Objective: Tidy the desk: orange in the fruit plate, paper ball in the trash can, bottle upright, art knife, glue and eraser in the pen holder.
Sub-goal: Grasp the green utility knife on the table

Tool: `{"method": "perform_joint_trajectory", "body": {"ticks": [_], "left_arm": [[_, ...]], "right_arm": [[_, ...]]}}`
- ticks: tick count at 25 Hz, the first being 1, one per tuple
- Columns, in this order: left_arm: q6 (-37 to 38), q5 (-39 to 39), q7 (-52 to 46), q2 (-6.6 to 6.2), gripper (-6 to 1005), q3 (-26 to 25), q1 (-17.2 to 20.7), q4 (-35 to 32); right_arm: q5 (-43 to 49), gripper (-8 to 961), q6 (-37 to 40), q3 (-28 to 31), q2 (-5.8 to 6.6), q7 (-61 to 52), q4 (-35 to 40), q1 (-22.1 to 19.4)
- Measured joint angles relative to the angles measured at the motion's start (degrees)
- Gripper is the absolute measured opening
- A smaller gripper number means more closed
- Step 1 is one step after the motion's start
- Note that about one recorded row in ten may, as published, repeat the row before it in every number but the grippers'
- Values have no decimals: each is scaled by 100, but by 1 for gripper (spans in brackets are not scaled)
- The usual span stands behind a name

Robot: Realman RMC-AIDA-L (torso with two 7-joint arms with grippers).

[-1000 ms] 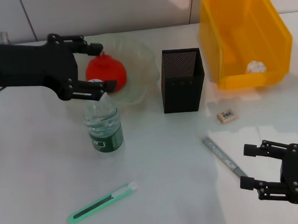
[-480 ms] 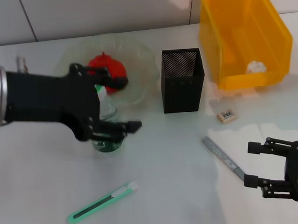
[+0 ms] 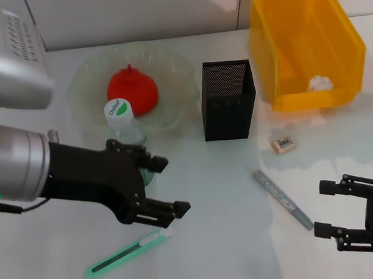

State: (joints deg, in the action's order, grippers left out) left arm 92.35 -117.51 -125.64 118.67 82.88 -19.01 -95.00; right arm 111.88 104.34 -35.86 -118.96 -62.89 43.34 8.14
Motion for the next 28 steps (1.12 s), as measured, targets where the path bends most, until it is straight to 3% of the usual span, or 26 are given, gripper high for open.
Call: {"method": "perform_joint_trajectory", "body": {"ticks": [13,28], "left_arm": [[-136,-1317,-930,6,767,1091,-88,-62],[57,-2213,-1151,8,747,1252,-150,82]], "right_arm": [[36,780,-59,0,2,76,-13,35],[45,779,-82,-18,5,75,-19,58]]}}
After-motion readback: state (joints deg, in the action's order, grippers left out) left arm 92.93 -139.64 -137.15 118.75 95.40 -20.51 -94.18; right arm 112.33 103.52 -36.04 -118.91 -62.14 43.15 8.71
